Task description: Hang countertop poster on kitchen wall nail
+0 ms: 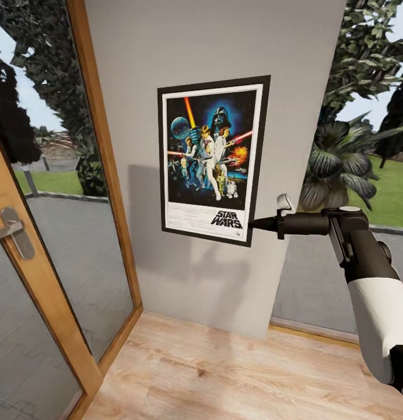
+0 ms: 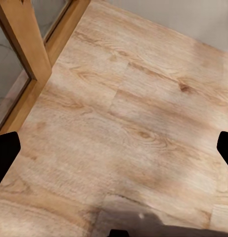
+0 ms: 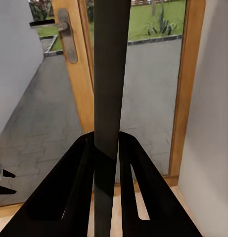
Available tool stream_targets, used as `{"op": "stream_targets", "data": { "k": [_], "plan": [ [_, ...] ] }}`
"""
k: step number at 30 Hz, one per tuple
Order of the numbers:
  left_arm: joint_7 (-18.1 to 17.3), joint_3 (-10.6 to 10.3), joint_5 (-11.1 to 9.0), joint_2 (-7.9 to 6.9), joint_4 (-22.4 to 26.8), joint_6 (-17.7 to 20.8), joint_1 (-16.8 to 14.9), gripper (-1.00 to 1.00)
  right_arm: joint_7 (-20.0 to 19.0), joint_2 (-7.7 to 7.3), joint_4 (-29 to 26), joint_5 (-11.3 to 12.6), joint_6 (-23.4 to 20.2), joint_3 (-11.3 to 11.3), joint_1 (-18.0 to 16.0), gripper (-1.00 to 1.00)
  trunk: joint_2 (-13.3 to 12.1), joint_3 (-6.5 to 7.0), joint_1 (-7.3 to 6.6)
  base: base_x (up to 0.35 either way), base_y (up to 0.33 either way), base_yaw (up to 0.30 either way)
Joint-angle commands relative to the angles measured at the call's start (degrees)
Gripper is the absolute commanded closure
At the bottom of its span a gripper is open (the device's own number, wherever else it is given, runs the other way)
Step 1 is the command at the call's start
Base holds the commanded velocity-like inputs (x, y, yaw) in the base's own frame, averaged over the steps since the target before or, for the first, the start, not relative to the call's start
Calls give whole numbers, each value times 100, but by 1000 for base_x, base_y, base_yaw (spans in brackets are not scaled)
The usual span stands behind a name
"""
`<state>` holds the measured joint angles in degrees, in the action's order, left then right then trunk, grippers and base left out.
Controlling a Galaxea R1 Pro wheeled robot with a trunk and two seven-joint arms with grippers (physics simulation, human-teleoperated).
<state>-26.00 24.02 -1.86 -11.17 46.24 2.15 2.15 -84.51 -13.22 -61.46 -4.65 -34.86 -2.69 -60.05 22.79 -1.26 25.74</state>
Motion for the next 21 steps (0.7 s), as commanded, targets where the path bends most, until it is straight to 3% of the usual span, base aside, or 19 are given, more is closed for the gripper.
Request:
{"op": "stream_targets", "data": {
  "k": [1,7,10,21],
  "plan": [
    [-29,11,-20,1,7,23,0,-100,-57,4,-5,-44,-78,-13,-6,100,13,-12,4,22,0,0],
    [-30,14,-19,-1,7,23,-2,-100,-57,5,-6,-44,-32,-15,-6,100,13,-12,4,95,0,0],
    [-29,14,-17,-4,7,23,-2,-100,-49,9,37,-44,238,-23,-6,100,13,-12,4,92,0,0],
    [-28,15,-18,1,4,23,-4,-100,-20,19,78,-44,305,-46,-5,100,13,-12,4,7,0,0]
  ]
}}
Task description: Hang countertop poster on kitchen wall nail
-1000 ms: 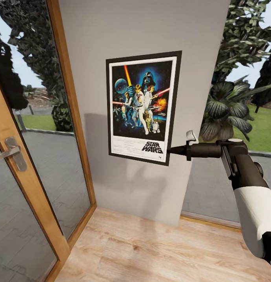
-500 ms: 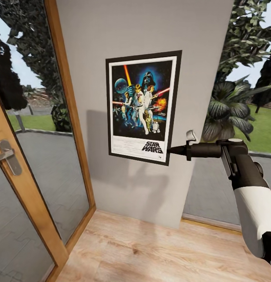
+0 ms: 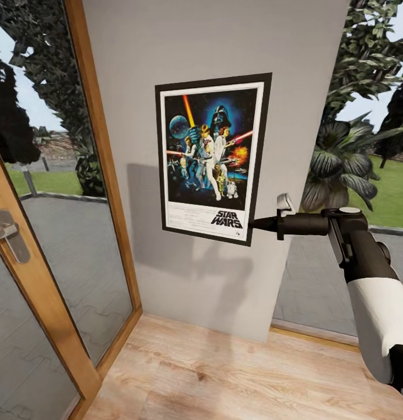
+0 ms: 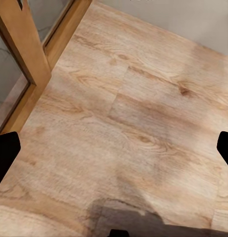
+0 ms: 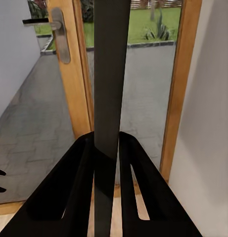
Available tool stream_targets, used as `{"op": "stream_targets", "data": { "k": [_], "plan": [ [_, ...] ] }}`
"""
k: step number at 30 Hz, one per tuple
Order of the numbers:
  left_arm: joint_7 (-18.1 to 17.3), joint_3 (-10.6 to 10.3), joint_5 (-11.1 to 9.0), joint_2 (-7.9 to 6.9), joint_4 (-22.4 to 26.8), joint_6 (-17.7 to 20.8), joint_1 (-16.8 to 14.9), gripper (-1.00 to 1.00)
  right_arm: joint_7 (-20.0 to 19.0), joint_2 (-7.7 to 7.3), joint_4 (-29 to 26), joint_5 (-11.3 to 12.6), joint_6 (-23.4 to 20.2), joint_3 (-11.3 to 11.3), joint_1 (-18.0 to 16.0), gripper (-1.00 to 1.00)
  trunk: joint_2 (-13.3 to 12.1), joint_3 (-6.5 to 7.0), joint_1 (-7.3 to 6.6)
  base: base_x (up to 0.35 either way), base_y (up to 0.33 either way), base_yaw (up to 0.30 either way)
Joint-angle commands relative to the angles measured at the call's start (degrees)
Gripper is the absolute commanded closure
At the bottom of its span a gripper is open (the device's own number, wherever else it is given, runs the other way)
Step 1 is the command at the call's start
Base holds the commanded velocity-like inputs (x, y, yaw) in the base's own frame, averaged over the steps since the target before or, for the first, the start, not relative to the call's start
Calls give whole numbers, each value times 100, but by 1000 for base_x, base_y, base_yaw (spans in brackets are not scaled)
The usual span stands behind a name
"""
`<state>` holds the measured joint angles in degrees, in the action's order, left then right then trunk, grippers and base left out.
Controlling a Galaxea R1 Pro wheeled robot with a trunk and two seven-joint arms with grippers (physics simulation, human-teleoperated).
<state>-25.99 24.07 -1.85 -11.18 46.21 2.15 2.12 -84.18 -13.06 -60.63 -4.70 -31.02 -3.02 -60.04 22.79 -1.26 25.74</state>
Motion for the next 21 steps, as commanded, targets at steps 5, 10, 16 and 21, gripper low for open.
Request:
{"op": "stream_targets", "data": {
  "k": [5,10,16,21],
  "plan": [
    [-31,10,-18,1,8,23,-1,-100,-47,36,-2,-40,-72,-16,0,100,13,-12,4,0,0,0],
    [-31,10,-23,2,10,23,0,-100,-42,87,-1,-40,-71,-22,7,100,13,-12,4,0,0,0],
    [-29,10,-19,0,8,23,-1,-100,-38,100,2,-38,-71,-29,22,100,13,-12,4,0,0,0],
    [-30,10,-21,1,10,23,1,-100,-37,102,2,-33,-71,-36,33,100,13,-12,4,0,0,0]
  ]
}}
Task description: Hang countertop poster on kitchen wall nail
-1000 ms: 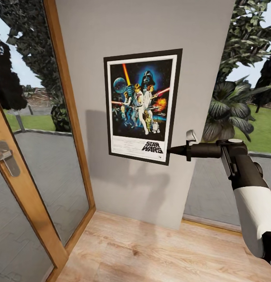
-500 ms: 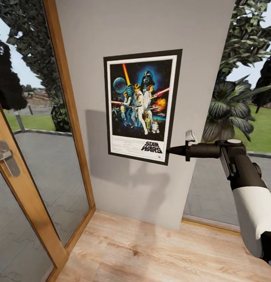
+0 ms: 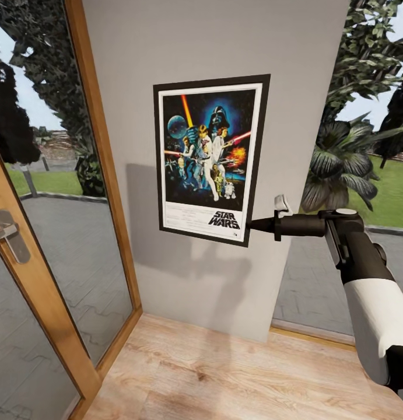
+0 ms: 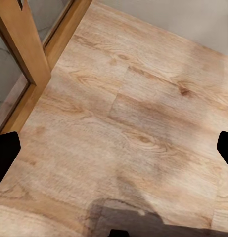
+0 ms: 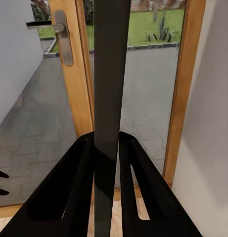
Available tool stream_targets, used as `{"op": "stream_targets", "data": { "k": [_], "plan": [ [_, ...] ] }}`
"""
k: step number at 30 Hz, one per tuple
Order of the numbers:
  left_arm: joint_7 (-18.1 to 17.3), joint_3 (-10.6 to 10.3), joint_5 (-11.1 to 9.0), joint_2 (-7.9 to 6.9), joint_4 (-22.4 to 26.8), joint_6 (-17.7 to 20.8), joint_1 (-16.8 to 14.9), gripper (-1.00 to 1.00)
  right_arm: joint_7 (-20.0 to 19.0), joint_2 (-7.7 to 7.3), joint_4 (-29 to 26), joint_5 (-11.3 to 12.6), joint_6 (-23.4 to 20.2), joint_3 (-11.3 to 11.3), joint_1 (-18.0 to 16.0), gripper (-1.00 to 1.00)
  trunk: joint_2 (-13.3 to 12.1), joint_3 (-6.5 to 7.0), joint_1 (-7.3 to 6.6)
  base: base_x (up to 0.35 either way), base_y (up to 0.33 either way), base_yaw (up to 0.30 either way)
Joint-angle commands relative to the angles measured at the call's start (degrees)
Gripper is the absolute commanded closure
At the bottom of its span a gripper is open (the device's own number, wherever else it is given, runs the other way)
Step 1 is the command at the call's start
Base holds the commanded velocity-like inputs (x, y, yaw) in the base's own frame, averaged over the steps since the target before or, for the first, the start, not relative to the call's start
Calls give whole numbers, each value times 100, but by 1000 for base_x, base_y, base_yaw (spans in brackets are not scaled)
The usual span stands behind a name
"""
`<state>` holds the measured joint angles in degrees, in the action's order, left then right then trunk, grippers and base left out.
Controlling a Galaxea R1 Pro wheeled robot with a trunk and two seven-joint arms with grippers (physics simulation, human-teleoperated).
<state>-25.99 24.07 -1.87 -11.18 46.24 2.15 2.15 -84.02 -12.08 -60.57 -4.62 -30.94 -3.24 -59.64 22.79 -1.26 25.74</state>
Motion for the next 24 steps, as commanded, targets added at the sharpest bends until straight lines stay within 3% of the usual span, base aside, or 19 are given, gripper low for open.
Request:
{"op": "stream_targets", "data": {
  "k": [1,24],
  "plan": [
    [-29,10,-20,1,8,23,-2,-100,-53,4,-5,-40,-79,-14,-6,100,13,-12,4,0,0,0],
    [-33,10,-16,0,8,23,-1,-100,-53,4,1,40,-70,-18,23,100,13,-12,4,20,0,0]
  ]
}}
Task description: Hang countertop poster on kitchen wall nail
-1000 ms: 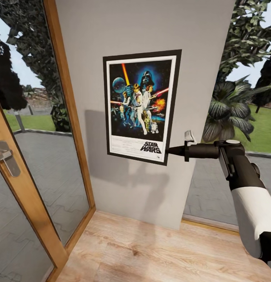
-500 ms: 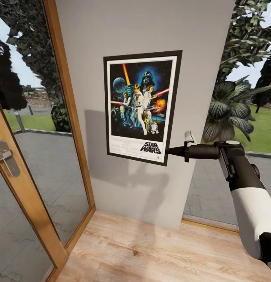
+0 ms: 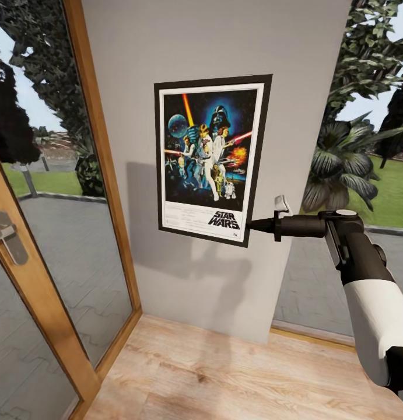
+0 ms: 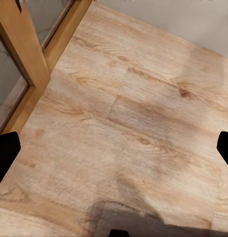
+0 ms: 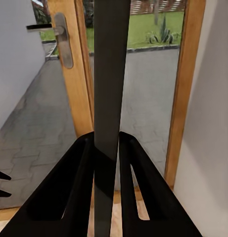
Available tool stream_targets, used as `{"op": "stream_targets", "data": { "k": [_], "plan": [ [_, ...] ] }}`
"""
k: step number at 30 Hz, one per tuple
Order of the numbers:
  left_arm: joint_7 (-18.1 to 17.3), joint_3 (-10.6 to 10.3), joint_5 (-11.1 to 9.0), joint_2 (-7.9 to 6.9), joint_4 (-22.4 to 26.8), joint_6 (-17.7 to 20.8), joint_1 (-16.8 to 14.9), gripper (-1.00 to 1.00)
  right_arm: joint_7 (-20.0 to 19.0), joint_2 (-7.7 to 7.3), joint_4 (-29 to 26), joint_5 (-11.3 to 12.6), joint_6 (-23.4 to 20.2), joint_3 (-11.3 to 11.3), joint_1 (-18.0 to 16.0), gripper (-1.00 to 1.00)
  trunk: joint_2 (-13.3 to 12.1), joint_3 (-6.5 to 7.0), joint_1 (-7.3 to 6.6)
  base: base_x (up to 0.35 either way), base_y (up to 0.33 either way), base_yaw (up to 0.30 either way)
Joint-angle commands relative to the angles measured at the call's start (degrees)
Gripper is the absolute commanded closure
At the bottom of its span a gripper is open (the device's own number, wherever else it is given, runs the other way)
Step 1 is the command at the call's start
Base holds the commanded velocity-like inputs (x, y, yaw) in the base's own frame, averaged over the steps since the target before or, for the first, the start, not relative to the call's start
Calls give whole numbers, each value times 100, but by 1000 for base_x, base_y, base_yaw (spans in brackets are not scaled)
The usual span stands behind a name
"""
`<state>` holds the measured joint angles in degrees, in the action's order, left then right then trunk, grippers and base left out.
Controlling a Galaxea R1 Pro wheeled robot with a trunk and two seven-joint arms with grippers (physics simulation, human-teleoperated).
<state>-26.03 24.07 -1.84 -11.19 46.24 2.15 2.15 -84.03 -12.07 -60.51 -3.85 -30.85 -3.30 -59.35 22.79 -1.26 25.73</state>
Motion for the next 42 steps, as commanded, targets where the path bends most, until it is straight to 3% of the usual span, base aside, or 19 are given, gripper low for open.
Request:
{"op": "stream_targets", "data": {
  "k": [1,16,42],
  "plan": [
    [-31,10,-18,1,8,23,-1,-100,-52,3,-5,-37,-79,-13,-6,100,13,-12,5,51,0,0],
    [-29,10,-23,-2,11,23,-2,-100,-45,3,-13,130,-80,-21,-6,100,13,-12,5,106,0,0],
    [-26,14,-21,-6,21,23,-2,-100,-43,3,-21,147,-79,-22,-6,100,13,-12,5,108,34,0]
  ]
}}
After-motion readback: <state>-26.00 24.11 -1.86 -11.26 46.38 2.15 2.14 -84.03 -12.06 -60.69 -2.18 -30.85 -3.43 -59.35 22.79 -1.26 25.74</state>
